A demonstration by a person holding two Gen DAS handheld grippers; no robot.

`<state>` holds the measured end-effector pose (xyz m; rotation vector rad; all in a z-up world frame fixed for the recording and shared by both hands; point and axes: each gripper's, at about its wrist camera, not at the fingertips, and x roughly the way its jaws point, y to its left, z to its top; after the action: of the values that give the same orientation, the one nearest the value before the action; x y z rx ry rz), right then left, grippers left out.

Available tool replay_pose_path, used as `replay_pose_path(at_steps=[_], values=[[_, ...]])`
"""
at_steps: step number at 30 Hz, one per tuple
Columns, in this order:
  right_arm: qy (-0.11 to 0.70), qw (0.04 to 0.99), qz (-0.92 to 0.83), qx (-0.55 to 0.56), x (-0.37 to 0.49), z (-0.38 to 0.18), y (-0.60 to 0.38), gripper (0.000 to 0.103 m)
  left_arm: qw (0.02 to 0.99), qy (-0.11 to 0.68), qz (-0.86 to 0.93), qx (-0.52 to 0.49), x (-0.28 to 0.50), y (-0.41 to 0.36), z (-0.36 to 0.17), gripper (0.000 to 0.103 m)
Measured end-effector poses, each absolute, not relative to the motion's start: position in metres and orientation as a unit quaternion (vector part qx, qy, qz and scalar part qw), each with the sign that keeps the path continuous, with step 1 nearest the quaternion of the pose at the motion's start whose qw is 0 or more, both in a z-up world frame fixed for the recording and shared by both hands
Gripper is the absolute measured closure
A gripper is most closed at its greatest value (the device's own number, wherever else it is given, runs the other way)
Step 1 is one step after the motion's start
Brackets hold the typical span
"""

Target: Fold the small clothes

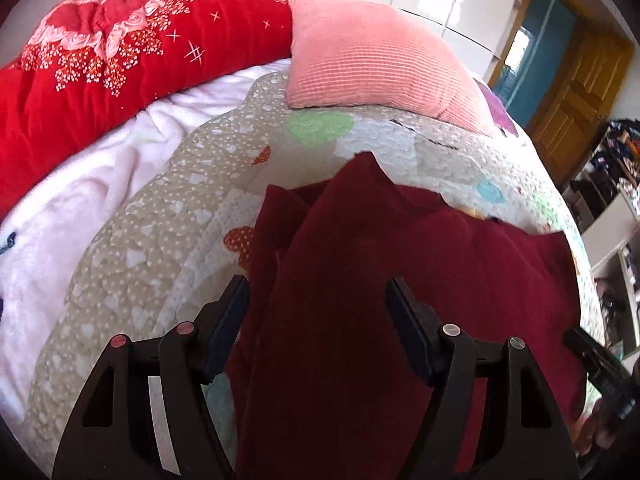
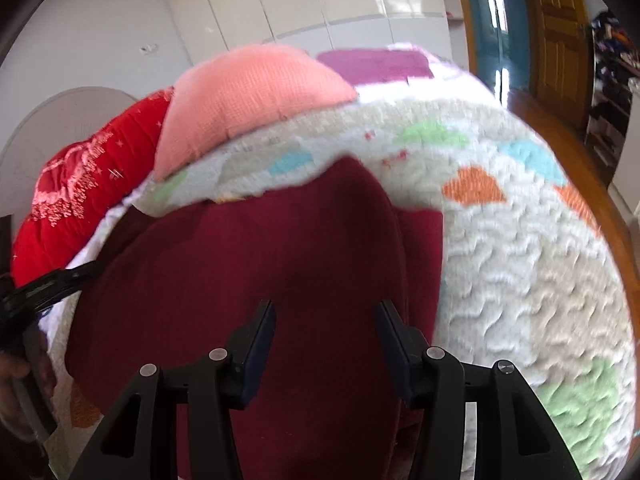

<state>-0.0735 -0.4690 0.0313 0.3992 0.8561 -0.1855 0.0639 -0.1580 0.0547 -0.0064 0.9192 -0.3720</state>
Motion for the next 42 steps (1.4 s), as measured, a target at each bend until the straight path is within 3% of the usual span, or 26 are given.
replay_pose_path(at_steps=[10, 13, 19, 22, 29, 33, 35, 36, 38, 39, 42], values=[[0.398, 0.896, -0.08, 0.18, -0.089, 0.052, -0.456, 0.05, 0.875, 0.451, -0.176, -0.02, 0.052, -0.138, 0.048, 0.032], [0.386, 0.899, -0.095, 0.184, -0.1, 0.054, -0.461, 0.039, 0.875, 0.453, -0.17, -0.021, 0.051, -0.131, 0.044, 0.032], [0.382, 0.895, -0.117, 0.196, -0.107, 0.052, -0.473, 0.037, 0.869, 0.462, -0.172, -0.043, 0.051, -0.119, 0.038, 0.032], [0.38, 0.893, -0.139, 0.199, -0.111, 0.047, -0.481, 0.029, 0.856, 0.476, -0.19, -0.066, 0.054, -0.114, 0.032, 0.032], [0.399, 0.873, -0.146, 0.239, -0.107, 0.018, -0.505, 0.026, 0.834, 0.505, -0.201, -0.097, 0.067, -0.117, 0.014, 0.017], [0.389, 0.878, -0.118, 0.252, -0.094, 0.012, -0.508, 0.021, 0.834, 0.505, -0.206, -0.083, 0.07, -0.124, 0.014, 0.017], [0.387, 0.882, -0.099, 0.25, -0.088, 0.013, -0.506, 0.059, 0.834, 0.507, -0.208, -0.057, 0.067, -0.133, 0.016, 0.031], [0.386, 0.882, -0.083, 0.256, -0.084, 0.013, -0.505, 0.073, 0.837, 0.504, -0.209, -0.048, 0.064, -0.136, 0.018, 0.038], [0.384, 0.882, -0.088, 0.258, -0.082, 0.016, -0.503, 0.08, 0.837, 0.5, -0.218, -0.04, 0.059, -0.138, 0.024, 0.065], [0.379, 0.884, -0.089, 0.258, -0.084, 0.019, -0.502, 0.085, 0.836, 0.498, -0.226, -0.04, 0.055, -0.136, 0.029, 0.069], [0.352, 0.886, -0.069, 0.296, -0.1, 0.033, -0.505, 0.088, 0.835, 0.491, -0.244, -0.05, 0.045, -0.128, 0.045, 0.074]])
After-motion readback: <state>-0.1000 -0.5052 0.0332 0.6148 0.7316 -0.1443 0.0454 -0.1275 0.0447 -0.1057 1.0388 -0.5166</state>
